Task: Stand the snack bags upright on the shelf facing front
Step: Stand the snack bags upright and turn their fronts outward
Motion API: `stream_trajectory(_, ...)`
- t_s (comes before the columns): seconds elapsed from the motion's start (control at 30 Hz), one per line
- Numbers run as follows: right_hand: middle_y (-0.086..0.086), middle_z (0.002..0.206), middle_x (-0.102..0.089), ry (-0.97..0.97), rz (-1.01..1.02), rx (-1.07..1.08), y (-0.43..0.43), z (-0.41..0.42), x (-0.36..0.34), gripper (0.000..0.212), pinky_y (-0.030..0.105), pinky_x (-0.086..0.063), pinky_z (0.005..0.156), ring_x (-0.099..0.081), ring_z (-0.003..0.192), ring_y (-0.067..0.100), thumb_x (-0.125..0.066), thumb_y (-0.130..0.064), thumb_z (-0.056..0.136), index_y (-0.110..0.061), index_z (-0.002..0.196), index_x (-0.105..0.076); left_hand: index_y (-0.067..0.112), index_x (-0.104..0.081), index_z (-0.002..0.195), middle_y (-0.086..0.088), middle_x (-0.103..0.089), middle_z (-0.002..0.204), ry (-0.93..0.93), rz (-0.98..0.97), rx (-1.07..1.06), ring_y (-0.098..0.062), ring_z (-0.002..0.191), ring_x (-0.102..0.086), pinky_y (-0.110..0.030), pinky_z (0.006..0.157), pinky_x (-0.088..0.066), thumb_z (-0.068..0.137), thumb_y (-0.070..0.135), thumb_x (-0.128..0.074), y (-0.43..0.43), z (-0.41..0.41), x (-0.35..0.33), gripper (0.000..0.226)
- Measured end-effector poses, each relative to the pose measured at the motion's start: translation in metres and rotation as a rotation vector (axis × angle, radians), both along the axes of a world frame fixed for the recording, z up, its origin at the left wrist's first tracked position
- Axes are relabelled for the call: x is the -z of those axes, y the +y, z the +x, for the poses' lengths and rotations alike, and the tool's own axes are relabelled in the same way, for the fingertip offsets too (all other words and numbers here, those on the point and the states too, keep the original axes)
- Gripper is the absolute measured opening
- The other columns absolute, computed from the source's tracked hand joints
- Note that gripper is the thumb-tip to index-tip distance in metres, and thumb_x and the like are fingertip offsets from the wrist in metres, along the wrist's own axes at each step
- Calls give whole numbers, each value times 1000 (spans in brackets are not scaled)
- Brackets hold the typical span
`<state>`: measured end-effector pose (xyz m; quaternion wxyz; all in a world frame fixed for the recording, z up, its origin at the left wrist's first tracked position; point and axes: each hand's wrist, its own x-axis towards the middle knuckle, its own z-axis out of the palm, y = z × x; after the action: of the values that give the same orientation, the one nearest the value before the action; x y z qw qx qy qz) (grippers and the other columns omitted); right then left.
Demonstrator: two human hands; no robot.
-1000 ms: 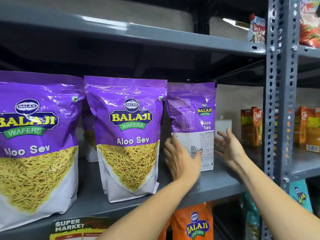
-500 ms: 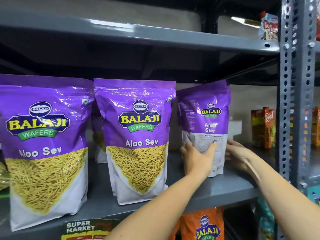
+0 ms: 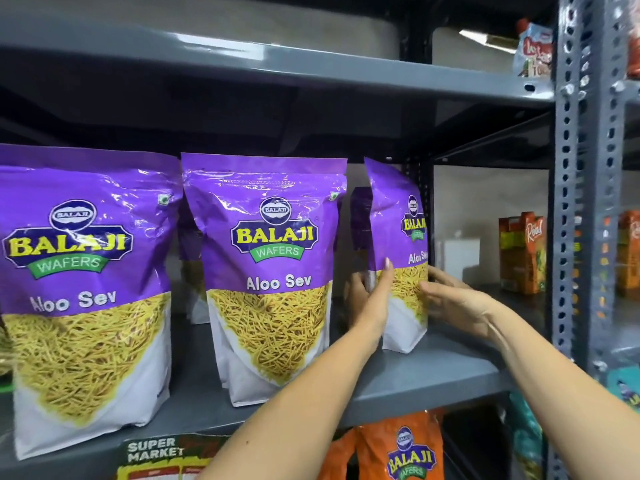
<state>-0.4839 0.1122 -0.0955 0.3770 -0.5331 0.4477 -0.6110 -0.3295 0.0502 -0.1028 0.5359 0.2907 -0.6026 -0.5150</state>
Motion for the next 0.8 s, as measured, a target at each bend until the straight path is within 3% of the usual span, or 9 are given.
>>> stream_trajectory(0.13,-1,98,-75,-33,-50,147,-3,-2,2,118,30,-56,71,-73,79,12,-95,-46,18,-15,125,-58,32,-65,116,-1,-64,132,168,90,80,-24,124,-58,-48,109,-41,48,90,-59,-36,-19,19,90)
stream_trajectory(0.2,1,95,-72,-30,-74,208,-3,-1,3,120,29,-57,65,-72,76,13,-94,-47,12,-11,120,-57,27,-65,112,1,-66,126,163,109,41,-22,119,-60,-45,107,-44,58,83,-61,-24,-12,10,78)
stream_trajectory(0.27,2,92,-68,-20,-89,257,-2,3,3,116,29,-58,62,-69,77,16,-94,-47,7,-12,110,-54,22,-62,110,-2,-68,119,209,151,-24,-23,111,-63,-42,101,-48,75,63,-63,-7,-4,3,55)
stream_trajectory(0.37,4,96,-64,-39,-110,267,0,9,2,120,29,-60,59,-67,82,18,-96,-37,19,-11,124,-43,15,-57,117,-7,-68,118,245,155,-175,-27,110,-63,-38,96,-49,79,53,-65,-1,1,3,54)
stream_trajectory(0.43,5,102,-64,-58,-101,246,1,9,4,126,32,-56,66,-66,88,18,-95,-40,22,-16,131,-36,17,-52,123,-6,-65,123,224,147,-199,-26,114,-61,-39,100,-46,77,57,-65,2,2,5,62)
stream_trajectory(0.53,9,111,-69,-49,-63,200,2,10,9,114,41,-52,90,-67,102,25,-92,-32,44,-12,141,-35,21,-44,133,-3,-58,135,186,156,-90,-25,123,-55,-40,106,-43,66,68,-63,8,2,7,84)
stream_trajectory(0.63,13,120,-70,-20,-36,186,0,12,13,123,49,-43,107,-66,113,30,-96,-44,29,-12,137,-46,18,-36,142,-6,-50,145,61,124,-31,-26,131,-50,-38,108,-40,74,64,-64,8,2,11,88)
stream_trajectory(0.73,11,123,-70,-4,-26,179,3,12,13,115,46,-46,105,-66,114,27,-95,-45,33,-12,134,-50,12,-31,147,-8,-43,151,-17,111,-12,-27,138,-44,-39,111,-37,77,65,-60,8,5,11,93)
stream_trajectory(0.8,7,119,-72,20,-30,189,8,14,13,111,34,-55,89,-71,105,20,-94,-47,32,-13,130,-54,12,-32,147,-7,-43,152,-27,79,5,-25,139,-43,-40,113,-36,70,75,-58,13,10,11,102)
